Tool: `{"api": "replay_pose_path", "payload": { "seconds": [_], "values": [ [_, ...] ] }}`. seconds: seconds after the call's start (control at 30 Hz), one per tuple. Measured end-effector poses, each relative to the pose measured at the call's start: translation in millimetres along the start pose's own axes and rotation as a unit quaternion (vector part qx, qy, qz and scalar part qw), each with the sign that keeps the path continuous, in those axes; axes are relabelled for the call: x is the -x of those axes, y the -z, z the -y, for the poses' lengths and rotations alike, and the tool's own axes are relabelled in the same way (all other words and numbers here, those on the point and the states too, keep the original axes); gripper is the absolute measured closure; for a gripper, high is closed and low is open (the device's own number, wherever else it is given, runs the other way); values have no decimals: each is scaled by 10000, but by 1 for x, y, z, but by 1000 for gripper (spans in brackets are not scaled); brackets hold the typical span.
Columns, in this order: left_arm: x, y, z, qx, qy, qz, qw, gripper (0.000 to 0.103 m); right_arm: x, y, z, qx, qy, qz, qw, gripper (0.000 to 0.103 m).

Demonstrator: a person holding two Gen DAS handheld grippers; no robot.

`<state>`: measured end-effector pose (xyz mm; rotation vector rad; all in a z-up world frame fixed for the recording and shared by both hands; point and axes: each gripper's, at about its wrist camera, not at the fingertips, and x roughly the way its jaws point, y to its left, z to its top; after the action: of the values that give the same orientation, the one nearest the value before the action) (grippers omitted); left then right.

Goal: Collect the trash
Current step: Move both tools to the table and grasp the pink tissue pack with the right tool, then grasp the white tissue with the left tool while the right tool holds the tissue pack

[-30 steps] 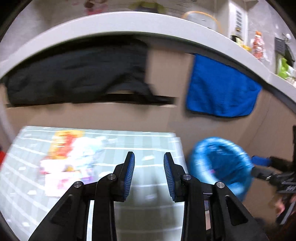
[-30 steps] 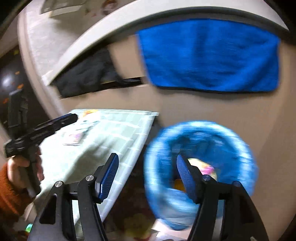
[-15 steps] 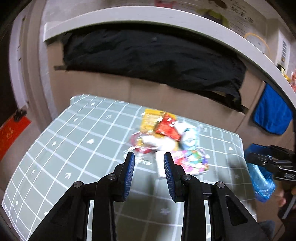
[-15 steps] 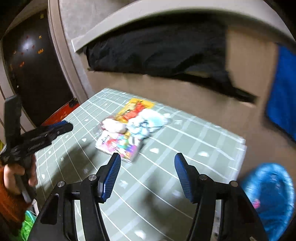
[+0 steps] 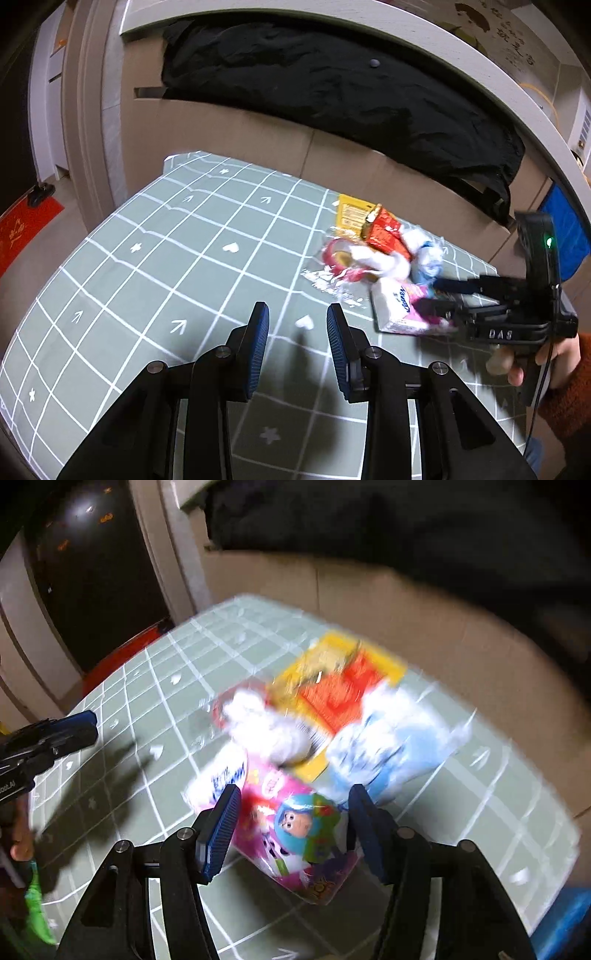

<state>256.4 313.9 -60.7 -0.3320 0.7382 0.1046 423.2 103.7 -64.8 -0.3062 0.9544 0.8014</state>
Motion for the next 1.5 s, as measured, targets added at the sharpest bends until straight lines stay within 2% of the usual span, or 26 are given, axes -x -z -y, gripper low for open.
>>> {"api": "replay_pose_path", "payload": {
  "seconds": [0.23, 0.37, 0.43, 0.5, 0.57, 0.6, 0.77, 0.83, 1.03, 1.2, 1.33, 1.5],
  "values": [
    [-4, 2, -17, 229, -33, -47, 9997, 69, 9, 29, -41, 719, -133, -35, 9973, 39],
    [1, 2, -18, 211, -34, -20, 9998, 69, 7, 35, -58, 968, -102, 31, 9952, 37],
    [4, 1, -18, 221, -39, -1, 9997, 69, 2, 37, -65, 1102, -108, -44, 9938, 28],
    [7, 1, -19, 253, -61, 5, 9997, 69, -5, 40, -75, 1415, 89, -118, 9898, 28],
    [9, 1, -18, 269, -72, 8, 9996, 69, -5, 43, -81, 1718, 247, 10, 9848, 33],
    [10, 2, -18, 263, -84, 5, 9996, 69, -3, 43, -80, 1665, 220, 32, 9858, 39],
    [6, 2, -4, 161, -33, -86, 9998, 69, 21, 43, -62, 1050, -88, 128, 9944, 54],
    [1, 2, 7, 45, 26, -158, 9999, 69, 35, 47, -53, 821, -51, 200, 9964, 64],
    [-21, -9, 52, -275, 365, -316, 9985, 69, 88, 80, -14, 267, 453, 564, 9970, 65],
    [-51, -29, 87, -325, 630, -355, 9969, 69, 105, 95, 28, -360, 680, 643, 9950, 65],
    [-77, -43, 105, -253, 366, -271, 9986, 69, 111, 111, 42, -545, 679, 656, 9940, 65],
    [-114, -37, 120, -540, -20, -565, 9969, 69, 112, 123, 46, -624, 600, 658, 9941, 65]
  ]
}}
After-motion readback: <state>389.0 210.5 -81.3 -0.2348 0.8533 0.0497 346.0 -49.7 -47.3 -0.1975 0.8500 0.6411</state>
